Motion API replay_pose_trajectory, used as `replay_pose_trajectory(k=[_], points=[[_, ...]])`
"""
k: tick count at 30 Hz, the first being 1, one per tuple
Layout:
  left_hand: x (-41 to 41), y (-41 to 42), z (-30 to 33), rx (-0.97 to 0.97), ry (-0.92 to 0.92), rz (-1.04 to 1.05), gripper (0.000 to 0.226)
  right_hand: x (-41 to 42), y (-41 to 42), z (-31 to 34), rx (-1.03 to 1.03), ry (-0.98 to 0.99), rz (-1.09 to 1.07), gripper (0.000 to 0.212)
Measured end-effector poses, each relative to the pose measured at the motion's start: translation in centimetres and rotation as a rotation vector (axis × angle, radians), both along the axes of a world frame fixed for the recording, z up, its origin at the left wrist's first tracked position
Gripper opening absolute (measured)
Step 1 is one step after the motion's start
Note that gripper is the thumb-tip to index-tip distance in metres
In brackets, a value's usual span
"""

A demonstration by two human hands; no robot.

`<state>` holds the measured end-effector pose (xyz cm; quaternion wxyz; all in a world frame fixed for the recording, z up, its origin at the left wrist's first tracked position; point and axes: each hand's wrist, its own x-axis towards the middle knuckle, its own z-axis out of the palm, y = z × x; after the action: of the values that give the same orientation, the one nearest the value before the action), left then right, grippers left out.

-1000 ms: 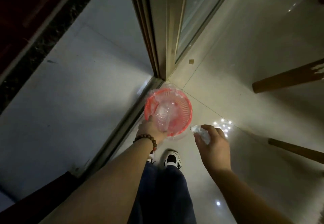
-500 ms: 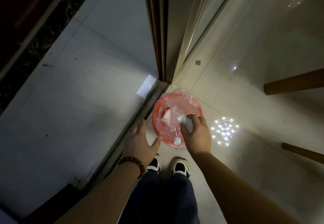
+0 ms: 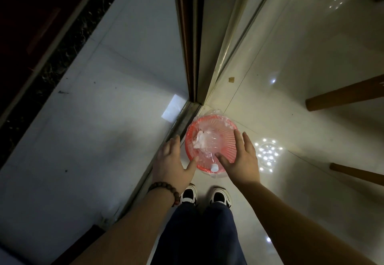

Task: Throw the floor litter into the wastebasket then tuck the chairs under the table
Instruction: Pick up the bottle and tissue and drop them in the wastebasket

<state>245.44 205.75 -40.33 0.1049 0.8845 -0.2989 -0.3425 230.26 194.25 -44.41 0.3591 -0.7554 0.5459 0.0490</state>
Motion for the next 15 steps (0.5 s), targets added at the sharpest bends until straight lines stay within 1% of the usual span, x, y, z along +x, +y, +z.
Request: replay_pose_trajectory(k=[3,11,15], points=[[0.0,-1.3,4.8,-0.053,-0.048,-0.073,0.08,-0.8,-0.8,6.1,-0.035,-0.004,-0.056,0.087],[-2.8,-4.0,21.3,-0.222,-0.093,-0.268,0.079,-4.6,-0.9,25.7,-0.208,-0.101,-0.258,0.077],[-5.9,-4.7,27.7,-0.295,-0.087,-0.424,0.076,-8.3,1.4,32.1,-0.277,-0.107,-0.389,0.073]])
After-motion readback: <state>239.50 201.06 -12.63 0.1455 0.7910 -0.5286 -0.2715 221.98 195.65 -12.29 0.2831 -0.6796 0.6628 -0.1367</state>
